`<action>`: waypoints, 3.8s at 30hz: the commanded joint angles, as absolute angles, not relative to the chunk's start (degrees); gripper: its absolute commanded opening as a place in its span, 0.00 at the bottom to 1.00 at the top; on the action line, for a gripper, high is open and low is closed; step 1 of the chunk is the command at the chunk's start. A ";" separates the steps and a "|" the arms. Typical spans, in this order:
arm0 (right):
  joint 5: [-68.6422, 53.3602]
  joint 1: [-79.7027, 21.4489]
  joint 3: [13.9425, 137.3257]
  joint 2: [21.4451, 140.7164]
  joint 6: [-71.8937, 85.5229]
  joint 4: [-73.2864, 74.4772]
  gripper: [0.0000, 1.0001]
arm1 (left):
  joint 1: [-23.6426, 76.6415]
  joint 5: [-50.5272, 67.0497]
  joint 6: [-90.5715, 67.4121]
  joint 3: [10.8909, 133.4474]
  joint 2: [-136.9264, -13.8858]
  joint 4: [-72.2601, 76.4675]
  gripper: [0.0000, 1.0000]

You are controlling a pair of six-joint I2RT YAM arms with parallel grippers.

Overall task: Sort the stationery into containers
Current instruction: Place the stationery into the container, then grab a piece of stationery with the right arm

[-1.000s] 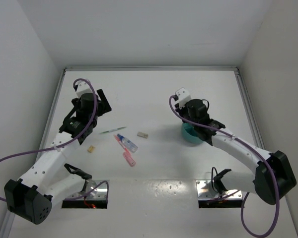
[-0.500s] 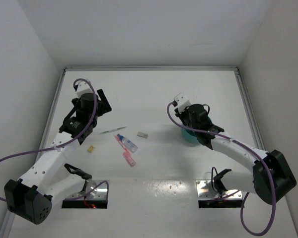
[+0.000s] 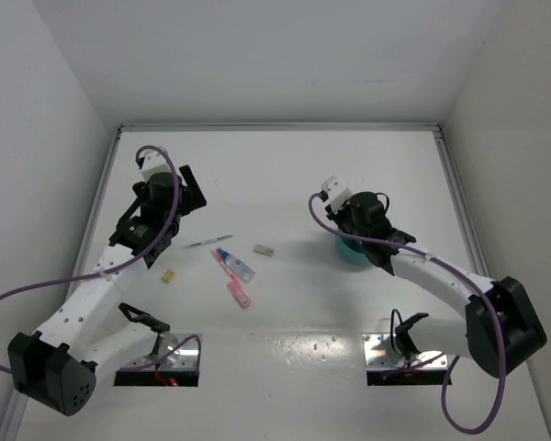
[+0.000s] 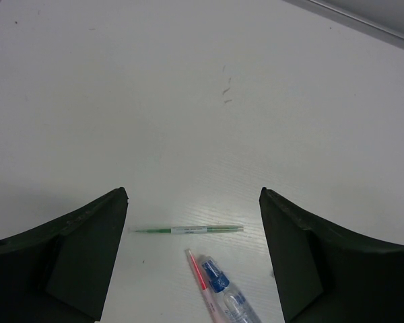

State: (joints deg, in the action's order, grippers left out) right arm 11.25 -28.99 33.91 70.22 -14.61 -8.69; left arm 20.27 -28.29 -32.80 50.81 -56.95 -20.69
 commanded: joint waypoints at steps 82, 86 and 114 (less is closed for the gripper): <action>-11.87 -66.70 88.76 118.65 2.37 38.41 0.18 | 15.38 -28.30 -35.51 48.34 -53.26 -29.00 0.93; -8.36 -67.85 90.09 119.97 3.52 38.41 0.19 | 14.77 -28.30 -35.51 48.34 -52.21 -28.48 0.93; -2.64 -68.38 91.67 125.60 4.13 37.62 0.48 | 13.71 -25.58 -34.98 47.81 -52.21 -27.42 0.93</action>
State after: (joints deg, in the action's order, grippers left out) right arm -3.99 -68.03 89.56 124.68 3.29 37.93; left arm 14.46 -25.89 -35.35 48.05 -53.15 -29.06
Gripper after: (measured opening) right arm 0.480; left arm 0.927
